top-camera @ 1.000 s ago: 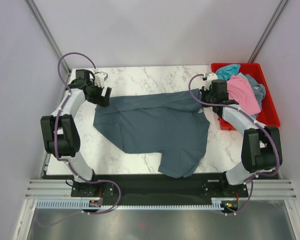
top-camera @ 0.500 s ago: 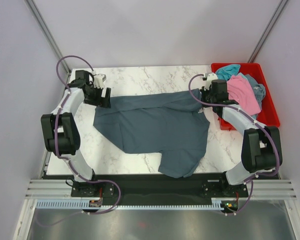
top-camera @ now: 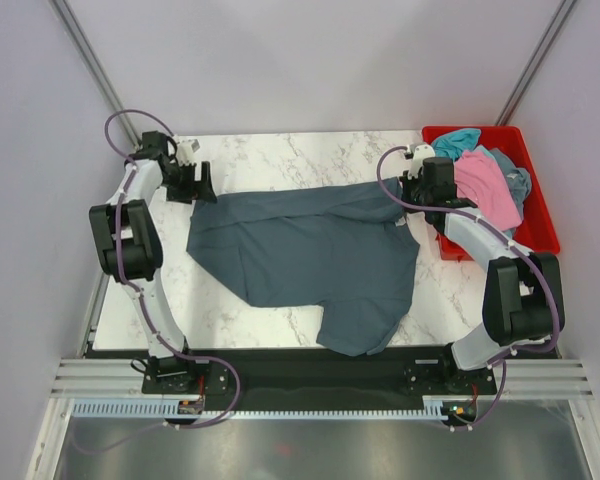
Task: Fold and stack the t-shirts
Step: Fold the tshirt
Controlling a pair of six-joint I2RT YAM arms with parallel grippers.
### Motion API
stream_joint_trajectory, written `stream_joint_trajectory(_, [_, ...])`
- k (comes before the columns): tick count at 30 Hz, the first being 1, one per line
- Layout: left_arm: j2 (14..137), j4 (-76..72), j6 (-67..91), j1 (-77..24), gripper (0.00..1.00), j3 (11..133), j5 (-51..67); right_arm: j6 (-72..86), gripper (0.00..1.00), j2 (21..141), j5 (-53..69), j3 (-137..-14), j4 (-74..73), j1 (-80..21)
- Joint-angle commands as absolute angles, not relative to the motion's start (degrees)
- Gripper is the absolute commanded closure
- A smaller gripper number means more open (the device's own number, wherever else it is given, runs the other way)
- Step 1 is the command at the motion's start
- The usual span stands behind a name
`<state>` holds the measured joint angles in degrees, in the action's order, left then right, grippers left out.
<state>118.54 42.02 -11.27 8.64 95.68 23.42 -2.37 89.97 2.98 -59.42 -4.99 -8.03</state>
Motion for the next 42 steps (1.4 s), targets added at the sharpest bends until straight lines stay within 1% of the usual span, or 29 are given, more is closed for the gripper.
stream_joint_trajectory(1, [121.37,42.1,-9.84,8.44,0.11,102.38,25.67,-2.9,1.0,89.56,3.16,-61.87,-4.39,-8.35])
stream_joint_trajectory(4, [123.66,42.1,-9.49,8.53,0.14,105.64,25.4,-3.16,1.0,90.26,3.08,-62.4,-4.39,-8.35])
stream_joint_trajectory(9, [126.47,42.1,-9.4,8.53,0.16,108.89,24.26,-3.51,1.0,91.4,2.9,-63.28,-4.48,-8.35])
stream_joint_trajectory(17, [128.93,42.01,-10.11,8.61,0.18,109.77,22.77,-3.78,1.0,93.43,2.9,-64.34,-4.39,-8.52])
stream_joint_trajectory(26, [131.13,41.75,-9.93,9.32,0.22,111.09,21.71,-3.87,1.0,95.27,2.81,-65.21,-4.04,-9.32])
stream_joint_trajectory(31, [132.89,41.66,-10.02,9.76,0.37,112.15,21.45,-4.04,1.0,95.8,2.64,-65.48,-4.04,-9.49])
stream_joint_trajectory(32, [133.06,41.75,-9.93,9.93,0.44,112.5,21.45,-4.13,1.0,95.8,2.64,-65.48,-4.04,-9.58])
stream_joint_trajectory(33, [133.24,41.66,-9.84,10.02,0.59,112.59,21.27,-4.13,1.0,95.89,2.55,-65.39,-4.04,-9.49])
stream_joint_trajectory(35, [133.59,41.57,-9.76,10.11,0.7,112.76,20.83,-4.31,1.0,95.98,2.37,-65.3,-4.04,-9.67])
stream_joint_trajectory(36, [133.68,41.49,-9.67,10.11,0.84,112.85,20.66,-4.39,1.0,95.98,2.29,-65.22,-4.04,-9.67])
stream_joint_trajectory(38, [133.77,41.31,-9.58,10.19,0.94,112.94,20.13,-4.31,1.0,96.15,2.37,-65.3,-4.04,-9.75])
stream_joint_trajectory(39, [133.77,41.4,-9.41,10.2,0.98,112.94,20.04,-4.39,1.0,96.15,2.29,-65.3,-4.04,-9.84])
stream_joint_trajectory(42, [133.68,40.87,-9.32,10.28,0.98,113.29,19.86,-4.4,1.0,96.42,2.11,-65.57,-4.04,-9.93])
